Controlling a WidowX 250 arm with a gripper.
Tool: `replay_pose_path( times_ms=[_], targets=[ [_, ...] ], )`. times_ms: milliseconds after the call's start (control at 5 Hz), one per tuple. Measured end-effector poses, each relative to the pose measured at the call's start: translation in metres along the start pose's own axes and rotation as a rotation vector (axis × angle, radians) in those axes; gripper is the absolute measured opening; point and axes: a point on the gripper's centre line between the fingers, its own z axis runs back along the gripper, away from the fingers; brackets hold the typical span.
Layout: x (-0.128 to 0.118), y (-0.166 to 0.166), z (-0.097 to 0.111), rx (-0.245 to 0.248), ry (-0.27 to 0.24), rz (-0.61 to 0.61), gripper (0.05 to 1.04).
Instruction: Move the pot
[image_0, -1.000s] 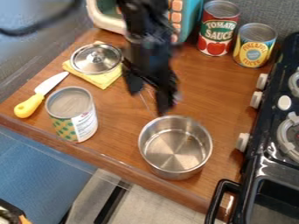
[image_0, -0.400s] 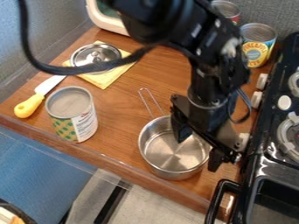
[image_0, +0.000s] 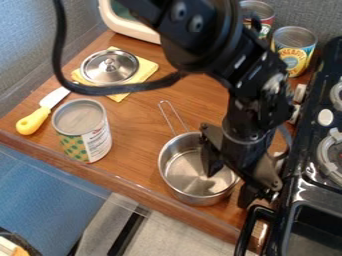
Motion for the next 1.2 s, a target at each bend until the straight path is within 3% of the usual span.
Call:
replay_pose_path(
  times_ms=[200, 400, 600, 800, 1200],
  targets=[
    [-0.005, -0.002, -0.002, -0.011, 0.006, -0.028, 0.533],
    [-0.016, -0.001, 0.003, -0.026, 0.049, -0.048, 0.255],
    [-0.029, 0.007, 0.003, -0.027, 0.103, -0.076, 0.108],
    [-0.029, 0.014, 0.004, -0.026, 0.116, -0.090, 0.084],
    [0.026, 0.035, 0.034, -0.054, 0.020, -0.047, 0.083]
  ],
)
